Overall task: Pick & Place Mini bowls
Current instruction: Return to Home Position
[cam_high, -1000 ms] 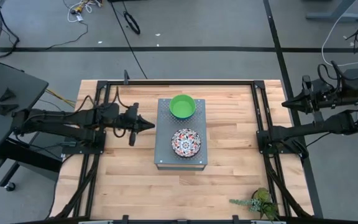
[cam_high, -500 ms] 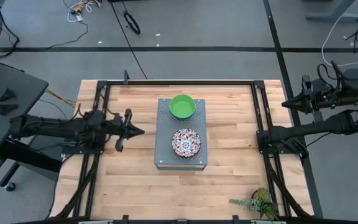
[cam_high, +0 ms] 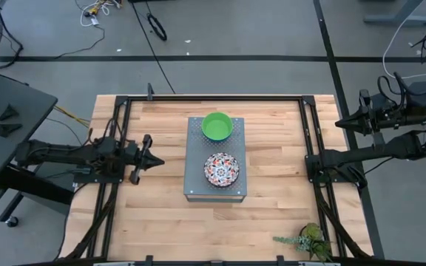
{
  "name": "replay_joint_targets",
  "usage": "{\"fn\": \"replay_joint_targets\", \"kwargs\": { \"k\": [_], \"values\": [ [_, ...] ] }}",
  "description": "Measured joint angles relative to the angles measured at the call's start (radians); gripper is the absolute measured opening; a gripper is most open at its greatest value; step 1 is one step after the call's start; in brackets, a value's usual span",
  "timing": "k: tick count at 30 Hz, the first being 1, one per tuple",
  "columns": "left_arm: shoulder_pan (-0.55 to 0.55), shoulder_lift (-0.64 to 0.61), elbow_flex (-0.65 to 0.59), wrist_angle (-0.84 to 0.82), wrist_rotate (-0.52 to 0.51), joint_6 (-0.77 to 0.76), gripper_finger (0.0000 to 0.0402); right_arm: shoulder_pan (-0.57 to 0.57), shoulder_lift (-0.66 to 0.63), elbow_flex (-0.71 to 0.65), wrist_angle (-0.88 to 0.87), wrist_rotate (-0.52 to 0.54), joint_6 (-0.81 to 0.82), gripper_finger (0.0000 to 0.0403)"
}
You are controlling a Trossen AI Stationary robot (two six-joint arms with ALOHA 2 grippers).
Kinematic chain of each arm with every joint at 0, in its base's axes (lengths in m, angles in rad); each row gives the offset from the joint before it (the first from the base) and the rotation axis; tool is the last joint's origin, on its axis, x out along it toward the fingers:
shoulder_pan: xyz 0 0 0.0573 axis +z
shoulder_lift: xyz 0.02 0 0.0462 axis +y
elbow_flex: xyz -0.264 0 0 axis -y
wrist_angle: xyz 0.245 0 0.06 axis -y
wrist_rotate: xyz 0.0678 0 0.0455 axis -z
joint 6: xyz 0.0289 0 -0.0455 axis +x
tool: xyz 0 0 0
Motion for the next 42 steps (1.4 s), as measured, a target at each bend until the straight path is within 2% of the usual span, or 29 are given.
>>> {"fn": "replay_joint_targets", "kwargs": {
  "k": [8, 19, 30, 33, 38, 42],
  "values": [
    [-0.038, -0.083, 0.0, -0.118, -0.032, 0.028, 0.0, 0.0, 0.0, 0.0, 0.0, 0.0, 0.0, 0.0003],
    [-0.055, -0.182, 0.0, -0.174, -0.072, 0.062, 0.0, 0.0, 0.0, 0.0, 0.0, 0.0, 0.0, 0.0003],
    [-0.071, -0.242, -0.063, -0.131, -0.071, 0.048, 0.0, 0.0, 0.0, 0.0, 0.0, 0.0, 0.0, 0.0003],
    [-0.073, -0.271, -0.063, -0.169, -0.078, 0.077, 0.0, 0.0, 0.0, 0.0, 0.0, 0.0, 0.0, 0.0003],
    [-0.073, -0.352, -0.062, -0.339, -0.101, 0.08, 0.0, 0.0, 0.0, 0.0, 0.0, 0.0, 0.0, 0.0003],
    [-0.089, -0.355, -0.062, -0.34, -0.108, 0.111, 0.0, 0.0, 0.0, 0.0, 0.0, 0.0, 0.0, 0.0003]
  ]
}}
